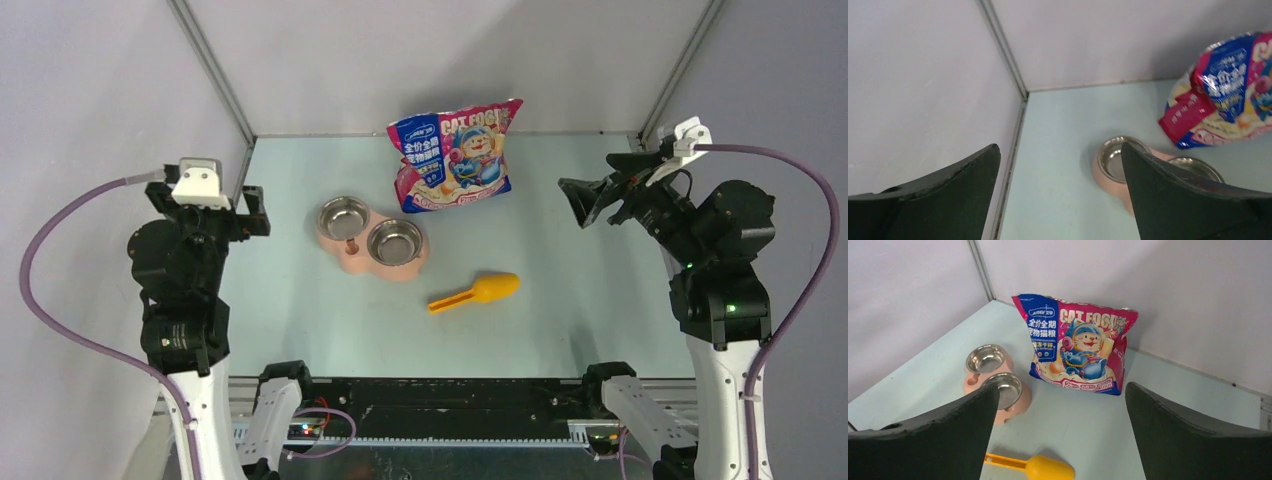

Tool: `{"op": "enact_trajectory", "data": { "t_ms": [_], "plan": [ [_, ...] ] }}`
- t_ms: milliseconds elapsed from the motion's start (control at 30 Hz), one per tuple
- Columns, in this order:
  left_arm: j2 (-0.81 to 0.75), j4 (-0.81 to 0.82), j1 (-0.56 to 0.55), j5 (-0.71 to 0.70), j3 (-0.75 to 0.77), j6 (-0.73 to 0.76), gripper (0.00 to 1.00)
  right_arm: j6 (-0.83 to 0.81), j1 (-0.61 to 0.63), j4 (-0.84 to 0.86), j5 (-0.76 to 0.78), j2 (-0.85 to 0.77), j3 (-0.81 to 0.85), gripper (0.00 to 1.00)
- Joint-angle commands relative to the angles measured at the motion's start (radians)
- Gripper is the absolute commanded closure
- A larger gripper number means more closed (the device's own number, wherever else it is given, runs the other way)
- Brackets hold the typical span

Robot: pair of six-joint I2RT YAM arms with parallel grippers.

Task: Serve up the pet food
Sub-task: Adjust the pet food bag at the center of the board.

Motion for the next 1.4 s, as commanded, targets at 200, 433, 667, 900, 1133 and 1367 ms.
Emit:
{"op": "enact_trajectory", "data": {
  "t_ms": [200, 433, 667, 900, 1133, 1367],
  "plan": [
    [0.003, -0.057, 0.007, 0.196, -0.023, 0.043, 0.02, -0.144, 0.066, -0.017, -0.109, 0.006, 0.000, 0.00],
    [0.006, -0.049, 0.008, 0.233, -0.055, 0.050, 0.02, -0.155, 0.092, 0.006, -0.151, 0.023, -0.034, 0.00],
    [0.020, -0.020, 0.007, 0.254, -0.081, 0.041, 0.02, -0.156, 0.099, 0.044, -0.182, 0.039, -0.077, 0.00],
    [0.029, 0.017, 0.007, 0.233, -0.102, 0.021, 0.02, -0.152, 0.110, 0.099, -0.128, 0.059, -0.119, 0.00],
    [0.063, 0.076, 0.006, 0.188, -0.110, -0.012, 0.02, -0.131, 0.111, 0.185, 0.076, 0.076, -0.192, 0.00],
    [0.127, 0.100, 0.006, 0.225, -0.068, -0.042, 0.02, -0.097, 0.110, 0.249, 0.189, 0.090, -0.244, 0.00]
  ]
}}
